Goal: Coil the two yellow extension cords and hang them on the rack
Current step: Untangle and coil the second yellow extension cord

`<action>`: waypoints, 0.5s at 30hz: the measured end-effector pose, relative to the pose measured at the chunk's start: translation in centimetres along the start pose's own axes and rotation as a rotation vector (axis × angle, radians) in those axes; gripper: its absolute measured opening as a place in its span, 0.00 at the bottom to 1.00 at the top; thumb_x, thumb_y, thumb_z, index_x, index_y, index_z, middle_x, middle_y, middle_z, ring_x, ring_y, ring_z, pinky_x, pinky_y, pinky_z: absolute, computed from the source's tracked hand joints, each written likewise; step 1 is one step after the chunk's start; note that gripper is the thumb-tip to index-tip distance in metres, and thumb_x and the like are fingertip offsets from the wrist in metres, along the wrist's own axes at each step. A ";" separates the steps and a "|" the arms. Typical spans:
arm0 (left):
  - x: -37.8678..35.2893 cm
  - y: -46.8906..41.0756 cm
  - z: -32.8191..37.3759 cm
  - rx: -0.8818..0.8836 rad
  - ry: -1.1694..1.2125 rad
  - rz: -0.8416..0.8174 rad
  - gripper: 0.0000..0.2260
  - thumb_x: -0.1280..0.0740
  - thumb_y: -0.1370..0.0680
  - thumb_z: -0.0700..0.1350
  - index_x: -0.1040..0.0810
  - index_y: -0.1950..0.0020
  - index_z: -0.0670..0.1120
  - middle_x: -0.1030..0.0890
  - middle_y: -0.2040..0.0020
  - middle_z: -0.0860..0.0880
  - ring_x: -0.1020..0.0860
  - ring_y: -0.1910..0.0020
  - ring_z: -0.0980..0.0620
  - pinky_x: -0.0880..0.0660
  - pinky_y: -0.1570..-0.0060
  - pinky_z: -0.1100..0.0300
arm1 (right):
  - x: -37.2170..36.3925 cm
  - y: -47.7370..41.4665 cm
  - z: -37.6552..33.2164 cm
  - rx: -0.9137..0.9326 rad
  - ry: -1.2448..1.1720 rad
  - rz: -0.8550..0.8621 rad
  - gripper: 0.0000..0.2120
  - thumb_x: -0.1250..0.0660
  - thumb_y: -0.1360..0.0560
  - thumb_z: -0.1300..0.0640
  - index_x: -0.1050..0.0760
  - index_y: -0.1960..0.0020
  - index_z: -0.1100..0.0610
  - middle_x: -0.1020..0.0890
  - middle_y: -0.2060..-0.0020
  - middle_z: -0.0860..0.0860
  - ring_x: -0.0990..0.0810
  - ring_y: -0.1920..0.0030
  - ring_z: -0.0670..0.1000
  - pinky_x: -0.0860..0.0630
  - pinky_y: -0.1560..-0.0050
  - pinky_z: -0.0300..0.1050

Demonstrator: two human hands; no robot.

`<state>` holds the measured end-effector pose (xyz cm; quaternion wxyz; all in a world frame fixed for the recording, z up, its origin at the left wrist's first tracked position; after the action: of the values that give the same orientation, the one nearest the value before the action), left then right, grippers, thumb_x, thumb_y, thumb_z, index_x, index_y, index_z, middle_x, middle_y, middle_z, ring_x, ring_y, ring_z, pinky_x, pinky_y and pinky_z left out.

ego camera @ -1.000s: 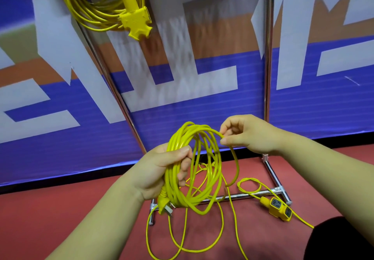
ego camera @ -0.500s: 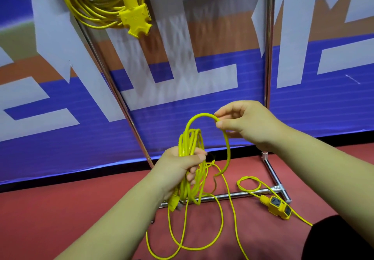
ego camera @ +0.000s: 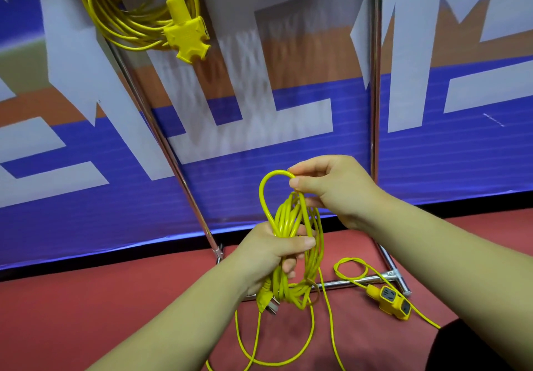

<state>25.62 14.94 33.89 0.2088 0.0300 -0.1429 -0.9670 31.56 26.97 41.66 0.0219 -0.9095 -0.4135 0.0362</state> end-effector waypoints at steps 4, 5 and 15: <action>-0.2 0.0 0.6 -0.038 -0.012 -0.013 0.08 0.26 0.25 0.40 0.24 0.59 0.41 0.25 0.72 0.47 0.33 0.80 0.54 0.29 0.75 0.61 | 0.2 0.1 -0.1 0.021 -0.021 0.014 0.06 0.25 0.28 0.63 0.17 0.53 0.55 0.15 0.61 0.54 0.16 0.61 0.50 0.18 0.60 0.44; -0.2 0.1 1.0 -0.058 -0.008 -0.021 0.08 0.28 0.24 0.39 0.24 0.60 0.42 0.25 0.72 0.47 0.33 0.80 0.54 0.29 0.75 0.61 | 0.4 0.2 -0.1 0.035 -0.031 0.014 0.05 0.25 0.27 0.62 0.16 0.53 0.54 0.14 0.61 0.53 0.15 0.60 0.50 0.17 0.59 0.45; 5.7 3.5 7.2 -0.259 0.369 0.137 0.04 0.29 0.30 0.44 0.19 0.65 0.46 0.28 0.69 0.47 0.35 0.82 0.58 0.31 0.79 0.64 | 0.6 0.8 3.7 0.046 0.250 -0.201 0.11 0.23 0.31 0.63 0.24 0.55 0.55 0.19 0.60 0.55 0.22 0.61 0.54 0.25 0.56 0.49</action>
<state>20.98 11.45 41.78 0.2984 0.1694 0.0213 -0.9391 32.18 26.93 37.86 0.0972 -0.8603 -0.4955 -0.0701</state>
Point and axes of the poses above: each hand's wrist, its own y-axis away from the middle knuckle, its own x-axis out of the back of the hand, z = x × y, the point moved 9 cm from there along -y, towards the middle knuckle
